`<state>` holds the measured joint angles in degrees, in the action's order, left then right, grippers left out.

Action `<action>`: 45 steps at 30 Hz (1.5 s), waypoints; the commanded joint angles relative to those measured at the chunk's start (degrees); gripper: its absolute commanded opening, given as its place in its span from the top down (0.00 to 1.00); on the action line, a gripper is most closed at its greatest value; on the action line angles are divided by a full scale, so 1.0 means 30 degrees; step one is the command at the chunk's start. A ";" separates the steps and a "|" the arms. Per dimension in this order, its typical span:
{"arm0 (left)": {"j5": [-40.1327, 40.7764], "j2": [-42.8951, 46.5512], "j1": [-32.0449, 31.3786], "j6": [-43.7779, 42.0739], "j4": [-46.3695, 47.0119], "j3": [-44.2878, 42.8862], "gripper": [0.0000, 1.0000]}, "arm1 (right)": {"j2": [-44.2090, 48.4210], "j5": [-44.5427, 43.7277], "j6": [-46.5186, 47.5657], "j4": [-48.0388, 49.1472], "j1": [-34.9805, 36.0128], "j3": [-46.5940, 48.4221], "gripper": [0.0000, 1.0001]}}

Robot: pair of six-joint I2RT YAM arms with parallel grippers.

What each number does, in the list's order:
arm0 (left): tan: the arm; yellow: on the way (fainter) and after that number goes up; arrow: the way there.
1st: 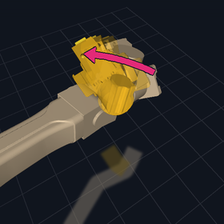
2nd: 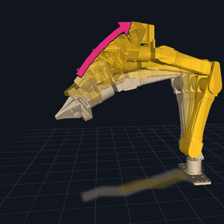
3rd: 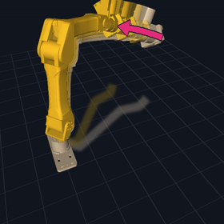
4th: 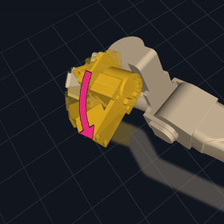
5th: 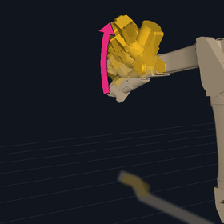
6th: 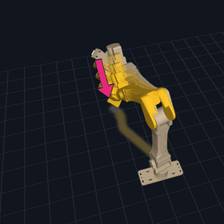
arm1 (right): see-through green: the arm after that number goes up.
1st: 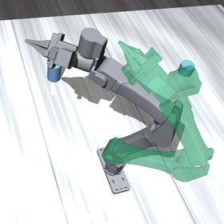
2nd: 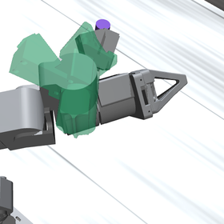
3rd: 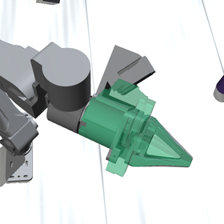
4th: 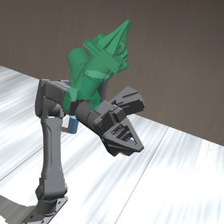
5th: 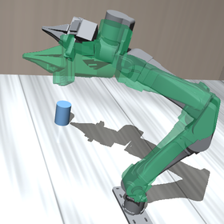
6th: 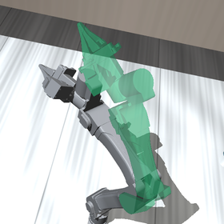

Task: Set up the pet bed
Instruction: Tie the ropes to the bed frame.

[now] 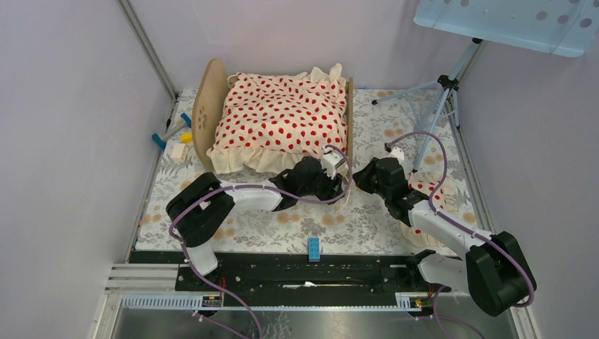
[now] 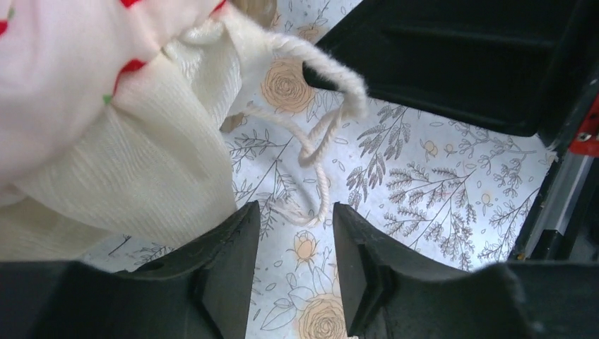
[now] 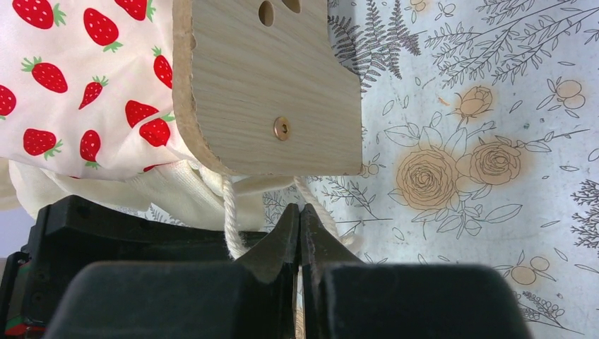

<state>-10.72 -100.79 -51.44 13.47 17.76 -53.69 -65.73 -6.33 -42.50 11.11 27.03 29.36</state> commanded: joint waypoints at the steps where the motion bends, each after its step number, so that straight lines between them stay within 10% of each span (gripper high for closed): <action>1: 0.0835 -0.0212 -0.0402 0.0374 0.3012 0.0181 0.51 | 0.0328 0.0174 -0.0493 0.0551 -0.0132 0.0546 1.00; 36: 0.1424 -0.4341 -0.0936 0.2347 0.7097 0.0294 0.50 | 0.0352 0.0414 -0.1009 0.0441 -0.0161 0.0630 1.00; 42: 0.0266 -0.4500 -0.0938 0.2325 0.6868 0.0379 0.95 | 0.0543 0.0121 -0.1005 0.0339 -0.0161 0.0552 1.00; 45: -0.0002 -0.3877 -0.0961 0.2425 0.6251 0.0800 1.00 | 0.0774 -0.0185 -0.0894 0.0212 -0.0162 0.0520 1.00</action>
<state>-8.47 -113.89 -53.98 20.38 35.57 -52.21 -65.52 -5.37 -44.88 11.05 26.98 29.39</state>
